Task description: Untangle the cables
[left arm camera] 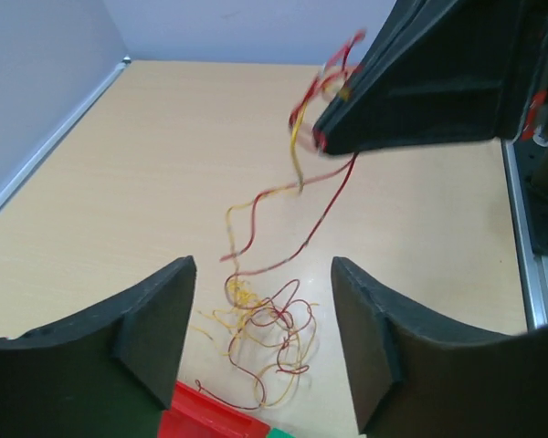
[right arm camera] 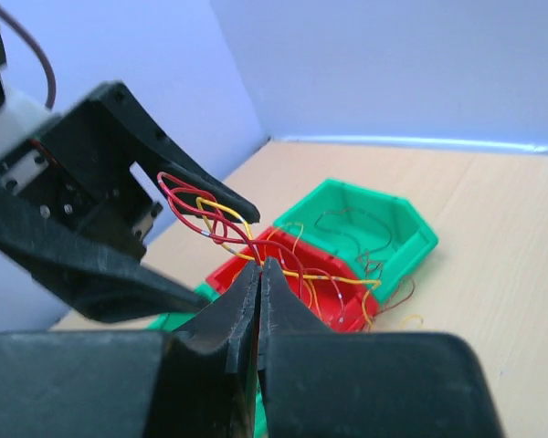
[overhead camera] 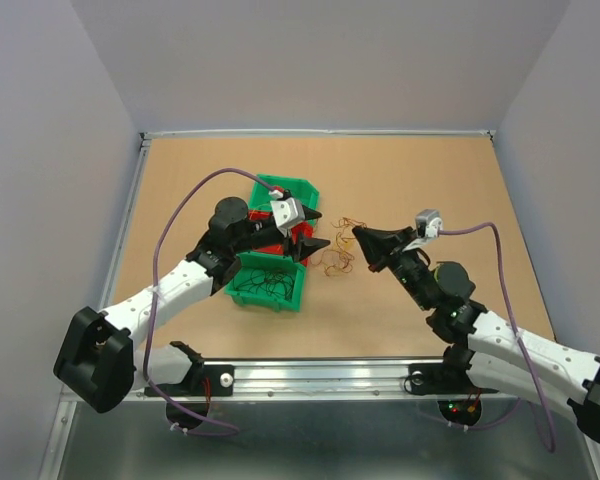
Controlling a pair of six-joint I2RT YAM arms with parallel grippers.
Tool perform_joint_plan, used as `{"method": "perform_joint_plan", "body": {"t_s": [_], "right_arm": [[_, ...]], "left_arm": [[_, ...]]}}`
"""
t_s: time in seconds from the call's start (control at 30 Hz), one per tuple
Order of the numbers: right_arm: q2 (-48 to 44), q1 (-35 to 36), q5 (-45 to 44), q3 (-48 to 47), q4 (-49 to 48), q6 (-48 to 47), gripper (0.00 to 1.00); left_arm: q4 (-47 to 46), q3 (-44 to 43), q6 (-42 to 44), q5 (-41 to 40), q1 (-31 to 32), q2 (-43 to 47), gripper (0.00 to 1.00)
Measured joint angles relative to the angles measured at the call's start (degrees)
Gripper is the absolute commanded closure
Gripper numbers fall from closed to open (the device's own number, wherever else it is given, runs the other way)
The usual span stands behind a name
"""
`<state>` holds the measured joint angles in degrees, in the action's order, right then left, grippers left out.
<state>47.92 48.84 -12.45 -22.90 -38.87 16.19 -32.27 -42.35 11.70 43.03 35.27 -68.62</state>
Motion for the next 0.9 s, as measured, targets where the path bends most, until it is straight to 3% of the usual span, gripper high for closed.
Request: {"method": "perform_joint_plan", "body": {"t_s": [0.23,0.57,0.63,0.67,0.77,0.83,0.87,0.9], "right_arm": [[-5.33,0.00,-0.33,-1.49,4.46,-1.20,0.99],[0.02,0.00,3.98,-5.46,8.52,-1.09,0.99],[0.98,0.00,4.96,-5.46,8.63,-0.92,0.99],[1.46,0.00,5.49,-5.46,8.63,-0.79,0.99],[2.38,0.00,6.49,-5.46,8.46,-0.61,1.00],[2.84,0.00,6.88,-5.46,8.46,-0.48,0.99],[3.02,0.00,6.93,-5.46,8.48,-0.35,0.99],[3.13,0.00,6.95,-5.46,8.48,-0.33,1.00]], "left_arm": [[-0.02,0.00,0.22,-0.20,-0.02,0.57,0.14],[-3.85,0.00,-2.64,2.14,0.00,1.70,0.20],[-4.79,0.00,-3.52,2.29,0.00,1.44,0.31],[-5.22,-0.11,-4.00,2.62,-0.02,1.09,0.43],[-6.10,-1.40,-5.38,3.72,0.00,-1.27,0.59],[-6.54,-2.82,-6.10,4.26,0.00,-3.85,0.80],[-6.60,-3.26,-6.32,4.44,0.00,-4.83,1.00],[-6.69,-3.56,-6.58,4.50,0.00,-5.95,1.00]]}}
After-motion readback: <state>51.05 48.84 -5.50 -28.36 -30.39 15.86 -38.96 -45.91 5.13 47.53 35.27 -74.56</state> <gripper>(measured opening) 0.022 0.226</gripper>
